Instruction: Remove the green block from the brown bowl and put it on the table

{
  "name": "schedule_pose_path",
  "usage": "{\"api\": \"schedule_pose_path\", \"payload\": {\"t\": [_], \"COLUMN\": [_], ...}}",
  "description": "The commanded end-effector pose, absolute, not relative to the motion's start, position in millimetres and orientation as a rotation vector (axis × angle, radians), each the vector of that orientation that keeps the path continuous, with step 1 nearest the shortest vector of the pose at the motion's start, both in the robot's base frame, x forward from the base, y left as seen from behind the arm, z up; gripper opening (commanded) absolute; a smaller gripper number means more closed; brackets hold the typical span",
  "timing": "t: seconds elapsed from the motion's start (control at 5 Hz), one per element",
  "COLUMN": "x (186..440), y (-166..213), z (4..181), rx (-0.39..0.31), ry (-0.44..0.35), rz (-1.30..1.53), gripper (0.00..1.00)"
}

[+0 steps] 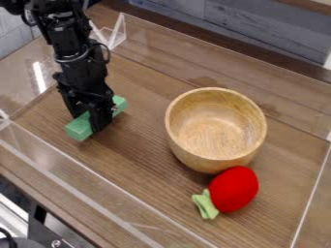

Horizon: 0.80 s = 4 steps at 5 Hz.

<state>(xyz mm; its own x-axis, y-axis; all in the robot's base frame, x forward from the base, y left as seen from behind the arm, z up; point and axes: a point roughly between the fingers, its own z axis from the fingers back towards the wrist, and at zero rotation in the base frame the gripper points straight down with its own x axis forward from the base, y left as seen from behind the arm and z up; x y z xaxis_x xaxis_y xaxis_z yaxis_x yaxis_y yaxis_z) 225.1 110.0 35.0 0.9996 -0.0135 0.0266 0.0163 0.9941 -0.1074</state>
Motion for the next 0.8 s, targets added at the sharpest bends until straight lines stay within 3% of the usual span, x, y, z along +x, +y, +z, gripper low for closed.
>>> {"api": "schedule_pose_path", "payload": {"t": [0.0, 0.6], "x": [234, 258], "y": [115, 112], "z": [46.6, 80.7], "rx": [-0.088, -0.119], "ry": [-0.078, -0.138], "rz": [-0.009, -0.062], "gripper": [1.00, 1.00]}}
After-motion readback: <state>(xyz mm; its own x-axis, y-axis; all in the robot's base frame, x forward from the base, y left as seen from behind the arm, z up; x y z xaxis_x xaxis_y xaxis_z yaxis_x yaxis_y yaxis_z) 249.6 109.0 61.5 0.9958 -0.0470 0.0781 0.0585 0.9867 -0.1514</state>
